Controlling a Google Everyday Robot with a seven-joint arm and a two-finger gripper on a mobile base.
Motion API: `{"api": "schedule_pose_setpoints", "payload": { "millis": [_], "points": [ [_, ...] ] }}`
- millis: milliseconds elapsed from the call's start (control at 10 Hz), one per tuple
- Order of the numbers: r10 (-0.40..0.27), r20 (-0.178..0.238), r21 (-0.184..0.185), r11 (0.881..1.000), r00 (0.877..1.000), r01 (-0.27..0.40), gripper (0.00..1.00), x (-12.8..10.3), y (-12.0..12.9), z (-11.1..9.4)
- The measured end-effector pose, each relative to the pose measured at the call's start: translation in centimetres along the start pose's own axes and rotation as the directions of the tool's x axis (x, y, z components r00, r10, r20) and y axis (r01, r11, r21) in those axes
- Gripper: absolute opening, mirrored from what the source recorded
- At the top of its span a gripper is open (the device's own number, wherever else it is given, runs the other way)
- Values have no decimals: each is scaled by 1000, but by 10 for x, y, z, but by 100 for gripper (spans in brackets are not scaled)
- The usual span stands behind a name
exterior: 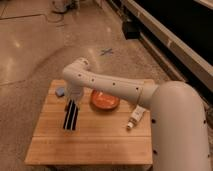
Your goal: Place the eraser on the white sponge
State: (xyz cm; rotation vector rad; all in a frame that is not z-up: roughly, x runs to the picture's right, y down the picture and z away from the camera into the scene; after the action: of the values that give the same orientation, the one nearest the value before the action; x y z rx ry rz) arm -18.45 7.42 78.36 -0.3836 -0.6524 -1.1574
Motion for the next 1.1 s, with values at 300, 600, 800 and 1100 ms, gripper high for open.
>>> {"api": "schedule_pose_setpoints", "payload": {
  "millis": [300,600,800,1100],
  "points": [
    [1,0,0,1000,1000,-1,0,0,0,0],
    [10,-3,9,1000,1000,-10,0,7,0,1],
    [21,-27,42,999,999,-20,0,38,-11,4],
    [24,-59,71,997,998,-20,0,88,-25,8]
  ]
}}
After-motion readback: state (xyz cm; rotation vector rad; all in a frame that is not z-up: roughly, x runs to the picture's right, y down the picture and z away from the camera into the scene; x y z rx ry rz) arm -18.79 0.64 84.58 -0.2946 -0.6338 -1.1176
